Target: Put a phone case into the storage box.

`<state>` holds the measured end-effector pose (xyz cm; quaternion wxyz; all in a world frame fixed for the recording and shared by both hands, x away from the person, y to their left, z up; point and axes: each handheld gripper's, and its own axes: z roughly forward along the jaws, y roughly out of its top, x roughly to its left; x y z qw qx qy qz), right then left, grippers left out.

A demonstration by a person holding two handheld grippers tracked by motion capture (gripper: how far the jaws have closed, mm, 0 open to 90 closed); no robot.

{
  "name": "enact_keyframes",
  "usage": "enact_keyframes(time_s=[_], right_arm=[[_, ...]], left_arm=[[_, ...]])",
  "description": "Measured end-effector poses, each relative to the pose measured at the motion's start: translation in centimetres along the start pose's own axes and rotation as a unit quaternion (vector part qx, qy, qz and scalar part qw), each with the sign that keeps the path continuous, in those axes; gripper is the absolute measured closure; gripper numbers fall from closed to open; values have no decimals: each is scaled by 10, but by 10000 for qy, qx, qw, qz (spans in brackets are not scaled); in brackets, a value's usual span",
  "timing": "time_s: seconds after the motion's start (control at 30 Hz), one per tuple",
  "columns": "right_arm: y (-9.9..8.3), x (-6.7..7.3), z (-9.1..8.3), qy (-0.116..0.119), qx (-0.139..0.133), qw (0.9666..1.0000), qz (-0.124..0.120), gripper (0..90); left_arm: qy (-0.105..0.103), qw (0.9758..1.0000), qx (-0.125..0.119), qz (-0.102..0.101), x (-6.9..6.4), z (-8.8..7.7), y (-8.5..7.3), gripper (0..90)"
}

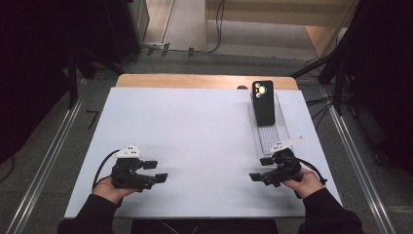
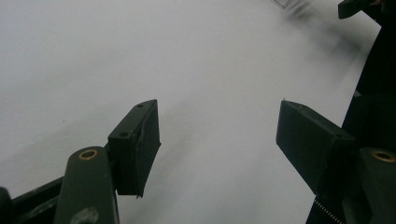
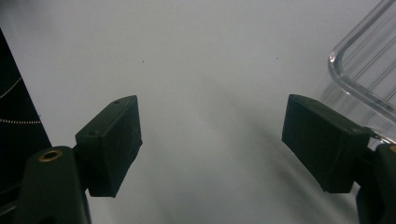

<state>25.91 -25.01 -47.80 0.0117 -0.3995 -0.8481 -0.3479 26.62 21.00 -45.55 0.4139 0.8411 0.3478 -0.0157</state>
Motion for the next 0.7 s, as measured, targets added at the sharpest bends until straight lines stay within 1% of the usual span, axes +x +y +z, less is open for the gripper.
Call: enact_keyframes(time_s=[0.17, 0.23, 0.33, 0.7], right_arm=[[0, 0, 0, -25, 36, 10000, -1, 180], [0, 0, 0, -24, 47, 10000, 81, 180], [-1, 0, 1, -32, 70, 10000, 40, 180], [0, 1, 1, -22, 122, 9999, 47, 179]], left_arm=[[10, 10000, 29, 29, 0, 1, 0, 307], [8, 10000, 29, 29, 0, 1, 0, 308], [10, 10000, 27, 27, 0, 1, 0, 308], [3, 10000, 24, 28, 0, 1, 0, 308]])
